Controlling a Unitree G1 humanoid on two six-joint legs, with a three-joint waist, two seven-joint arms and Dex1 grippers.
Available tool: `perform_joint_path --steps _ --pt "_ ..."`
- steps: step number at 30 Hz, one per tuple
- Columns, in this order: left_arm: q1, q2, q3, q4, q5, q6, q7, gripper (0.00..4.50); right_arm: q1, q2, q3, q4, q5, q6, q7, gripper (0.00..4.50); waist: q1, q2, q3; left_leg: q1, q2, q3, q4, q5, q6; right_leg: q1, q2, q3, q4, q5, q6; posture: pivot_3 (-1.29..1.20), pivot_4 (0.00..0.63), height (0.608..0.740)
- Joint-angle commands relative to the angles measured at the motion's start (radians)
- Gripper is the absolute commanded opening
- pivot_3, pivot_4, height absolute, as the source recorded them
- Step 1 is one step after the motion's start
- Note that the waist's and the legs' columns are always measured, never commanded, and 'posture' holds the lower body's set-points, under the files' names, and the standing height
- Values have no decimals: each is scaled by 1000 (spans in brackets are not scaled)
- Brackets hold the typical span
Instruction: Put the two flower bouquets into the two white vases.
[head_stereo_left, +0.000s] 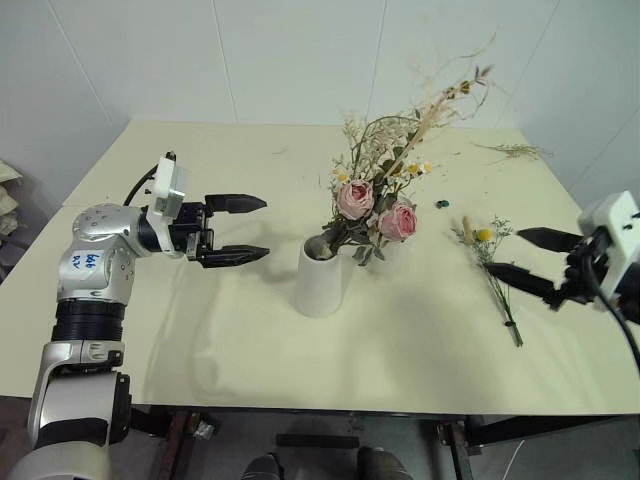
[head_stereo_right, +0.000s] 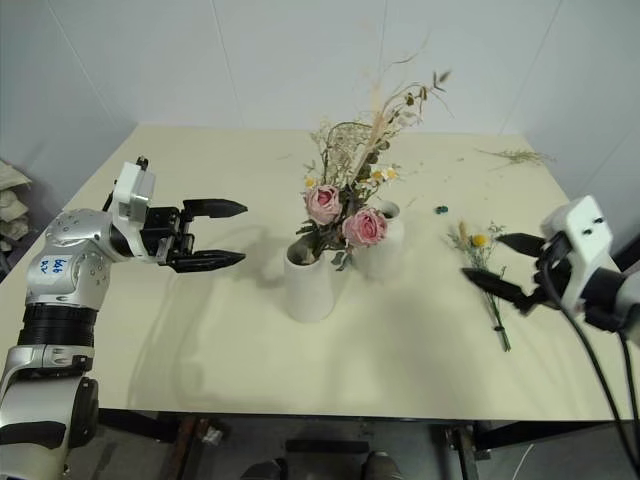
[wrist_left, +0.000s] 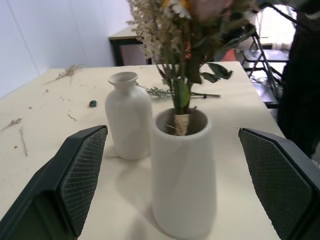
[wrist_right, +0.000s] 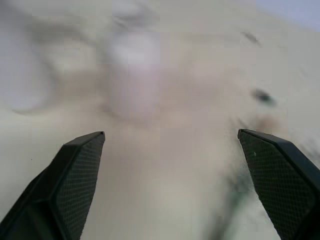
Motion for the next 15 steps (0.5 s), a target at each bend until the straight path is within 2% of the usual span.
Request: perform_joint_path --steps 1,5,8,15 --pt "13 21 37 -99 -72 42 -34 4494 -113 -42 77 104 -25 147 -35 4500 -4 0 0 -1 0 0 0 0 0 -1 0 0 0 0 0 0 150 740" --pt "71 14 55 -209 -114 72 -24 4494 -278 -63 237 263 -56 314 5 4500 -14 2 0 -1 1 2 0 0 0 -3 0 0 0 0 0 0 150 740" --pt "107 16 64 -263 -130 100 4 4494 -389 -24 315 358 -67 384 39 4500 -11 2 0 -2 1 1 -1 0 0 -4 0 0 0 0 0 0 150 740" --pt "189 14 94 -360 -166 126 59 4494 -499 13 463 450 -140 421 107 4500 -7 2 1 -4 1 1 -1 0 0 -5 0 0 0 0 0 0 150 740"
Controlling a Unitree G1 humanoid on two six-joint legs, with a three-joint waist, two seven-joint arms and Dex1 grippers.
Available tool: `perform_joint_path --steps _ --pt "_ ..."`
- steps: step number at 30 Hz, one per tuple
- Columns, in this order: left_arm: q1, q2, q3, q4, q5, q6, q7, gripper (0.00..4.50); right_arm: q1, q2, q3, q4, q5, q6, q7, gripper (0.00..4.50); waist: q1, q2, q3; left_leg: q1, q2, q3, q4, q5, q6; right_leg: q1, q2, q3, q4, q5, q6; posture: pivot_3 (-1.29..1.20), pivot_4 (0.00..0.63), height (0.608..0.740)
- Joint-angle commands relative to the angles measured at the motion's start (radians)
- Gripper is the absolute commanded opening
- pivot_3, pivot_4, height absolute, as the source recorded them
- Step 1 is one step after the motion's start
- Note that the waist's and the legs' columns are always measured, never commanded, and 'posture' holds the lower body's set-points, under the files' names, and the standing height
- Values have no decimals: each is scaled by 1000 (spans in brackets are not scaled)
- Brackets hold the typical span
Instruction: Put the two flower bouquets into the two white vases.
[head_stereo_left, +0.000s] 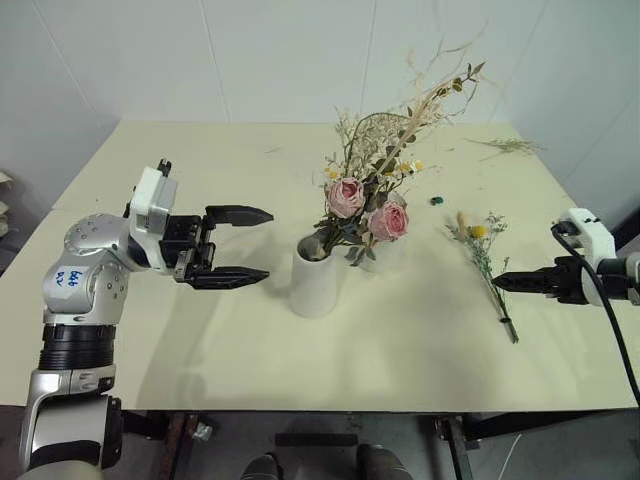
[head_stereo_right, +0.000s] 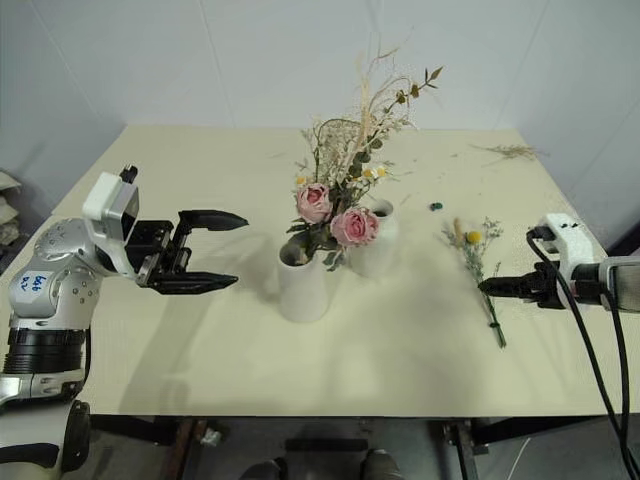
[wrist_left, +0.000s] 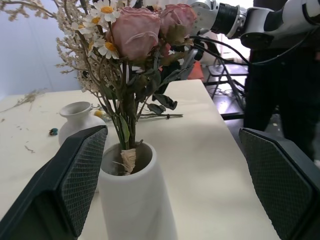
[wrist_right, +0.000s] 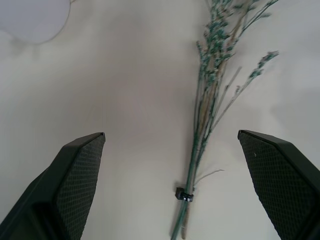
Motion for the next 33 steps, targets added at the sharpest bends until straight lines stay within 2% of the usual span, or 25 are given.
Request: perform_joint_path --steps 1,12,19,26,33 --pt "22 8 35 -60 -38 9 28 4494 -39 7 56 27 -52 -2 45 4500 1 0 0 0 0 0 0 0 0 0 0 0 0 0 0 0 150 740" --pt "40 -5 44 -101 -67 15 80 4494 -125 80 289 205 -287 -175 179 4500 0 0 0 0 0 0 1 0 0 0 0 0 0 0 1 0 150 740" --pt "36 -3 43 -96 -67 10 84 4500 -160 109 308 280 -369 -236 264 2355 -1 0 0 0 0 0 1 0 0 0 0 0 0 1 1 0 150 740" --pt "8 -1 21 -45 -42 -2 70 4500 -164 134 263 272 -385 -241 297 84 -8 0 0 0 0 0 1 0 0 0 0 0 1 1 1 0 150 740" --pt "-76 -5 -35 117 75 -49 102 4500 -123 150 140 192 -344 -275 288 35 -8 0 0 0 0 0 1 0 0 0 0 0 1 1 1 0 150 740"
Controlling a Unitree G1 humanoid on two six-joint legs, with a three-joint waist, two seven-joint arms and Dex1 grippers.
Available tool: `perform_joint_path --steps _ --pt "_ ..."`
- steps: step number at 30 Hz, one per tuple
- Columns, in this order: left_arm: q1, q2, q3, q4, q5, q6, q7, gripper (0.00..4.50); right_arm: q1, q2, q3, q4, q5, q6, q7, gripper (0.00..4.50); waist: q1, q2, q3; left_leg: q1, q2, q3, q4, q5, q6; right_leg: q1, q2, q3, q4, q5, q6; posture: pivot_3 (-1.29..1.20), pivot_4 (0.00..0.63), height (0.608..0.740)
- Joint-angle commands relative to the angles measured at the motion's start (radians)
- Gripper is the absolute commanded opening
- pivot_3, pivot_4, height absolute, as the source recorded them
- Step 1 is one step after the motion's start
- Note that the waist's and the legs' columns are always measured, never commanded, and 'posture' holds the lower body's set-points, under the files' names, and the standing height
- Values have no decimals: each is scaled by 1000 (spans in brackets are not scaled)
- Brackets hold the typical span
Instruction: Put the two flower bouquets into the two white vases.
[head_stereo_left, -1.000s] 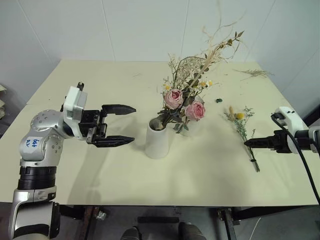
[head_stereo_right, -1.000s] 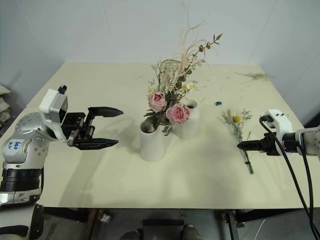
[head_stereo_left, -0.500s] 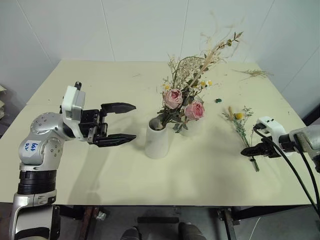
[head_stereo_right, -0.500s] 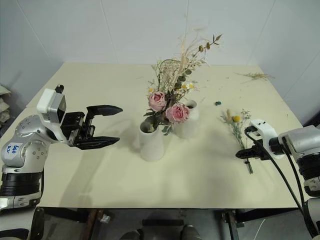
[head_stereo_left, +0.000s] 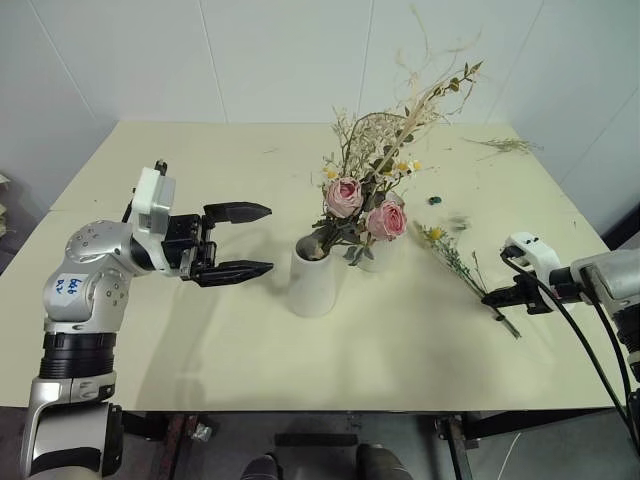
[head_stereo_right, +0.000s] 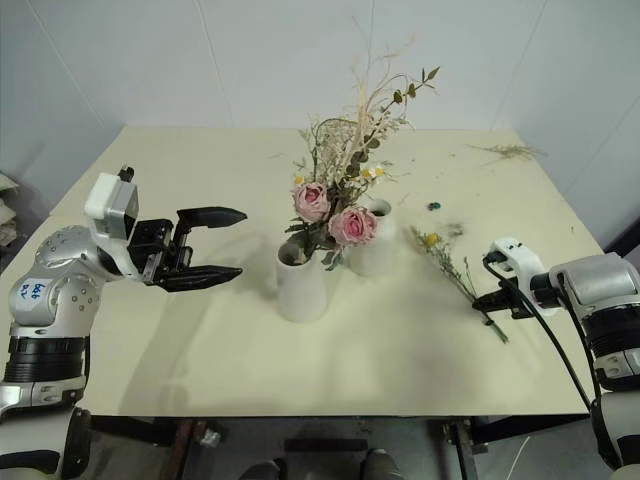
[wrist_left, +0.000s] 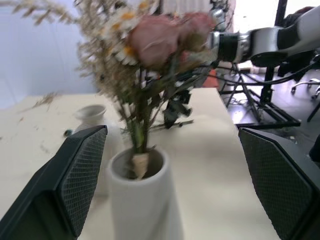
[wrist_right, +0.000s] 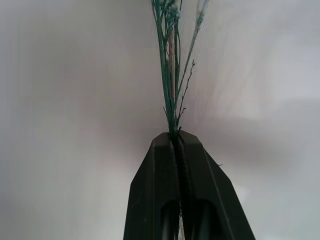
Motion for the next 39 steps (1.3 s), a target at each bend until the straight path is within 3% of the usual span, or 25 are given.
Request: perform_joint_path --steps 1,7,11,14,24,39 --pt "-66 0 -19 91 73 -53 33 4500 8 3 -110 -55 33 -37 -20 35 0 0 0 0 0 0 0 0 0 0 0 0 0 0 0 0 150 740" --pt "-203 -41 -62 304 194 -137 110 4500 37 53 -308 -76 69 -191 -118 35 8 0 0 0 0 0 0 0 0 0 0 0 0 0 0 0 150 740" --pt "-297 -76 -92 449 281 -191 182 4500 89 161 -509 -195 164 -429 -158 35 11 0 0 0 0 0 0 0 0 0 0 0 0 0 1 0 150 740" --pt "-333 -97 -108 510 316 -209 196 4500 101 224 -577 -243 188 -538 -200 35 10 0 0 0 0 0 0 0 0 0 0 0 0 1 1 0 150 740" --pt "-326 -124 -118 520 335 -209 183 4500 19 438 -594 -252 237 -813 -281 35 3 0 0 0 0 0 0 1 -1 -1 0 0 5 1 1 0 150 740" --pt "-404 -138 -100 626 345 -212 187 4500 -92 621 -501 -76 235 -940 -265 35 -13 0 0 0 -1 -1 -1 3 -2 -1 0 0 8 1 1 0 150 740"
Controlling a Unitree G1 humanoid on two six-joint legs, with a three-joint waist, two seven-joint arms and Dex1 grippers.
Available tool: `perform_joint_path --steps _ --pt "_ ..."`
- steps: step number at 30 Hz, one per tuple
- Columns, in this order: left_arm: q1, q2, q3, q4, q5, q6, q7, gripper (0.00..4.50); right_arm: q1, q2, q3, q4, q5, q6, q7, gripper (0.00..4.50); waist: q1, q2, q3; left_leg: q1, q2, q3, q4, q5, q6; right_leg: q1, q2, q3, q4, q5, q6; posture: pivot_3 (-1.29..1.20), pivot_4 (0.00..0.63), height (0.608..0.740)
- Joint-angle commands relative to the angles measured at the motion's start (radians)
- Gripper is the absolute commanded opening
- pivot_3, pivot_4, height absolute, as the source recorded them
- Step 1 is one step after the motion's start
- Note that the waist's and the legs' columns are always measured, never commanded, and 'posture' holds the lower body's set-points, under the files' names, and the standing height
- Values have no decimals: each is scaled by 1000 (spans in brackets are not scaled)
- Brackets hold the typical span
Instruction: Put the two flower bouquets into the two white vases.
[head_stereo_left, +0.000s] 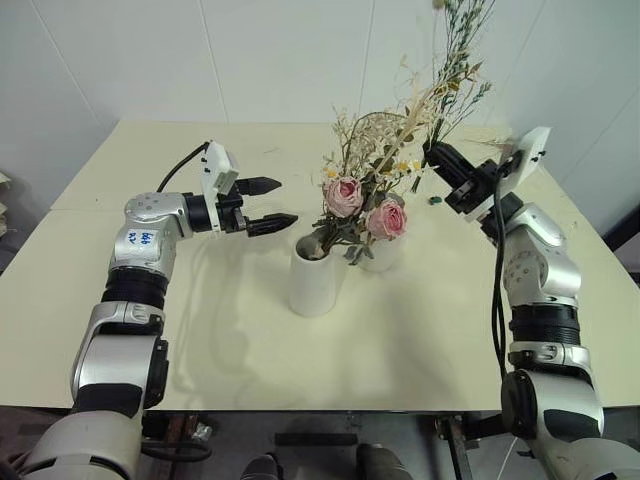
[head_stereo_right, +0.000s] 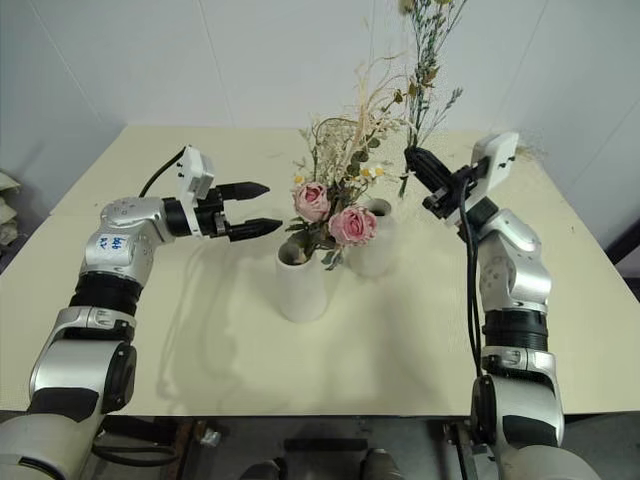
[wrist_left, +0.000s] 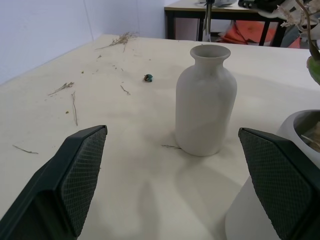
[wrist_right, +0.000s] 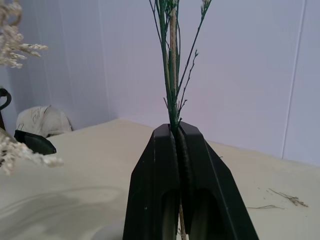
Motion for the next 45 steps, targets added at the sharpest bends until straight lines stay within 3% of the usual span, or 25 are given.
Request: perform_joint_path --steps 1,13,24,45 --pt "-42 2 24 15 -1 -8 4 4500 -38 26 4 -8 16 -31 -9 35 -4 0 0 0 0 0 0 0 0 0 0 0 0 0 0 0 150 740" --pt "-4 -6 42 -14 -13 -10 26 4500 -65 24 8 -100 69 35 1 35 -5 0 0 0 0 0 0 0 0 0 0 0 1 0 0 0 150 740" --pt "44 -13 63 -61 -23 1 45 4500 50 41 61 -326 157 225 -18 35 -2 0 0 0 0 -1 0 0 0 -1 0 0 1 0 0 0 150 740" --pt "126 -46 72 -163 -43 47 77 4500 71 26 75 -177 68 96 10 35 -2 0 0 0 0 -1 0 0 0 0 0 0 1 0 0 0 150 740"
